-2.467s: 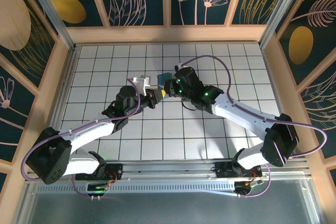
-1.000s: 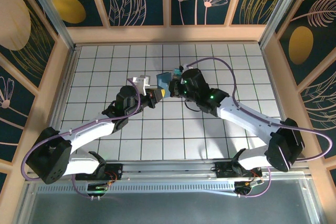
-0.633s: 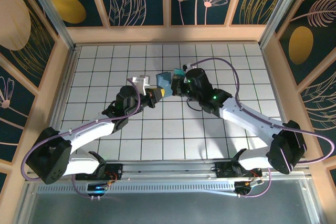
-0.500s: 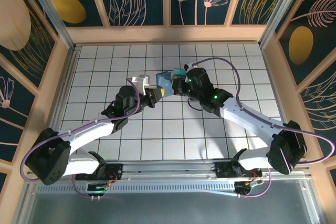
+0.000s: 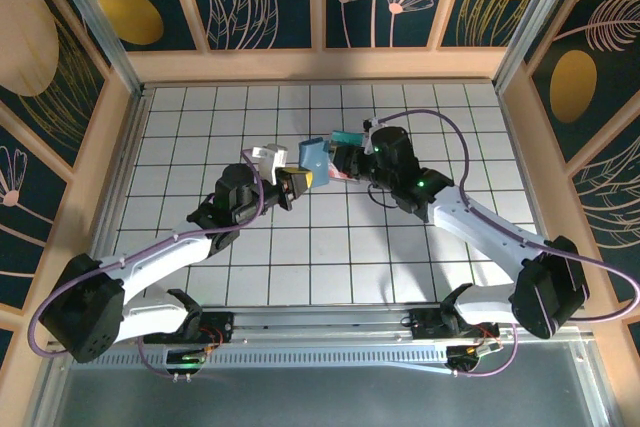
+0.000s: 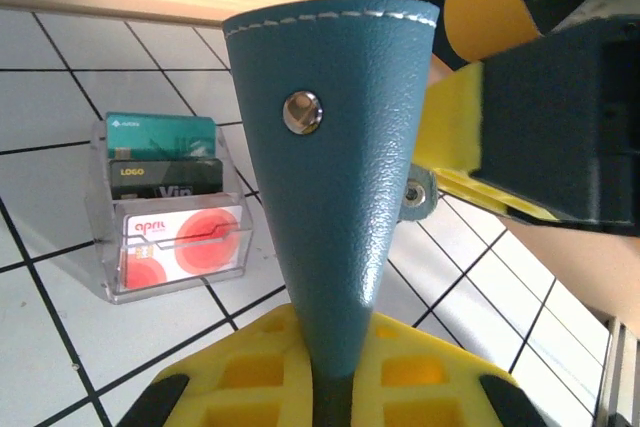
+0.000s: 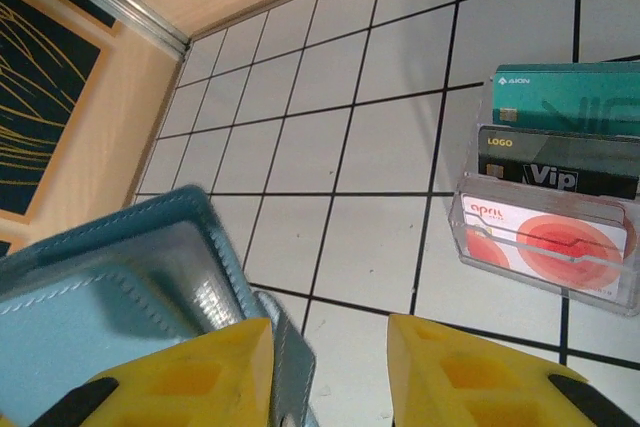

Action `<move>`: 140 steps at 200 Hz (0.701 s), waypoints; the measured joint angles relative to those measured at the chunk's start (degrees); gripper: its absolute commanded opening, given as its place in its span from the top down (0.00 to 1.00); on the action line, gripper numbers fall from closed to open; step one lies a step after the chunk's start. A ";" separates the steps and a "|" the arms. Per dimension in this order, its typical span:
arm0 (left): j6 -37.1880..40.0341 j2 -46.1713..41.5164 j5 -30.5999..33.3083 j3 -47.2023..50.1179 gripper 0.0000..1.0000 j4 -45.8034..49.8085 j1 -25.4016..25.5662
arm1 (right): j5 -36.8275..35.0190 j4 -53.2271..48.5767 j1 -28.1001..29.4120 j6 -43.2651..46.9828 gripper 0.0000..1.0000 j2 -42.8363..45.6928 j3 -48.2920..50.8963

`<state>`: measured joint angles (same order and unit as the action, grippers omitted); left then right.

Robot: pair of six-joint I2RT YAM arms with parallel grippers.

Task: Take the credit cards out of the card holder

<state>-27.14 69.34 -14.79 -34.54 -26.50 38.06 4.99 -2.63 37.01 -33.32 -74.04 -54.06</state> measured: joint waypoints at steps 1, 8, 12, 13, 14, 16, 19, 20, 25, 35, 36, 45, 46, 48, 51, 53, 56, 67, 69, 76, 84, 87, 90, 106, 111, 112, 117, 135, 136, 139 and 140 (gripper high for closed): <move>0.02 0.00 -0.07 0.00 1.00 0.00 0.00 | 0.11 0.07 -0.09 0.04 0.59 0.00 0.04; 0.33 -0.09 -0.42 0.00 1.00 0.00 0.00 | 1.36 0.57 -0.96 0.33 0.56 0.02 0.52; 0.50 -0.13 -0.61 0.00 1.00 0.00 0.00 | 1.97 0.76 -1.36 0.37 0.54 0.02 0.72; 0.55 -0.15 -0.66 0.00 1.00 0.00 0.00 | 2.05 0.79 -1.42 0.39 0.54 0.02 0.76; 0.61 -0.20 -0.72 0.00 1.00 0.00 0.00 | 2.14 0.79 -1.51 0.44 0.54 0.02 0.79; 0.70 -0.24 -0.87 0.00 1.00 0.00 0.00 | 2.54 0.92 -1.68 0.61 0.53 0.02 0.87; 0.85 -0.33 -1.03 0.00 1.00 0.00 0.00 | 3.02 1.07 -1.97 0.87 0.53 0.02 1.01; 0.85 -0.33 -1.03 0.00 1.00 0.00 0.00 | 3.08 1.14 -2.03 0.85 0.52 0.02 1.01; 1.11 -0.48 -1.31 0.00 1.00 0.00 0.00 | 3.82 1.29 -2.40 1.36 0.51 0.02 1.14; 1.73 -0.76 -1.79 0.00 1.00 -0.02 0.00 | 5.07 1.77 -2.78 1.95 0.51 0.02 1.31; 1.77 -0.79 -1.86 0.00 1.00 -0.02 0.00 | 5.18 1.84 -2.80 2.03 0.51 0.02 1.31; 2.38 -0.94 -2.67 0.00 1.00 -0.07 0.00 | 6.08 2.36 -2.82 2.89 0.50 0.02 1.36; 2.56 -0.94 -2.82 0.00 1.00 -0.07 0.00 | 6.12 2.45 -2.82 2.95 0.50 0.02 1.36; 2.69 -0.96 -3.02 0.00 1.00 -0.07 0.00 | 6.32 2.51 -2.84 3.13 0.50 0.04 1.36; 2.97 -0.96 -3.34 0.00 1.00 -0.04 0.00 | 6.56 2.69 -2.86 3.28 0.50 0.07 1.36; 3.19 -0.96 -3.61 0.00 1.00 -0.07 0.00 | 6.75 2.82 -2.86 3.50 0.50 0.09 1.38; 3.41 -0.96 -3.98 0.00 1.00 -0.04 0.00 | 6.99 2.93 -2.91 3.76 0.50 0.17 1.40; 4.26 -0.96 -4.85 0.00 1.00 -0.07 0.00 | 7.43 3.32 -3.17 4.55 0.49 0.66 1.75; 4.39 -0.96 -4.92 0.00 1.00 -0.09 0.00 | 7.54 3.45 -3.26 4.70 0.48 0.81 1.88; 4.79 -0.96 -5.18 0.00 1.00 -0.11 0.00 | 7.76 3.78 -3.61 5.03 0.47 1.40 2.38; 5.20 -0.96 -5.51 0.00 1.00 -0.02 0.00 | 8.15 4.11 -4.07 5.35 0.45 2.23 2.97; 5.40 -0.96 -5.62 0.00 1.00 -0.02 0.00 | 8.20 4.24 -4.22 5.44 0.45 2.64 3.23; 5.55 -0.96 -5.70 0.00 1.00 -0.02 0.00 | 8.24 4.35 -4.42 5.66 0.44 3.06 3.50; 6.21 -0.96 -5.81 0.00 1.00 -0.02 0.00 | 8.46 4.94 -4.98 6.14 0.43 5.66 4.85; 6.45 -0.96 -5.84 0.00 1.00 -0.02 0.00 | 8.48 5.03 -5.07 6.34 0.41 6.47 5.09; 6.56 -0.96 -5.86 0.00 1.00 -0.02 0.00 | 8.48 5.03 -5.07 6.38 0.41 6.58 5.11; 6.78 -0.96 -5.95 0.00 1.00 -0.04 0.00 | 8.50 5.03 -5.09 6.54 0.40 7.28 5.16; 7.78 -0.96 -6.69 0.00 1.00 -0.04 0.00 | 8.66 5.46 -5.11 7.06 0.20 9.44 5.16; 7.87 -0.96 -6.75 0.00 1.00 -0.04 0.00 | 8.66 5.51 -5.09 7.30 0.19 9.57 5.16; 8.07 -0.96 -7.02 0.00 1.00 -0.04 0.00 | 8.66 5.55 -5.09 7.85 0.16 9.81 5.16; 8.11 -0.96 -7.10 0.00 1.00 -0.02 0.00 | 8.66 5.60 -5.11 7.52 0.15 9.97 5.16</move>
<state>-19.03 68.38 -21.89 -34.54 -26.52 38.06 13.65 2.96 31.90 -25.80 -64.07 -48.90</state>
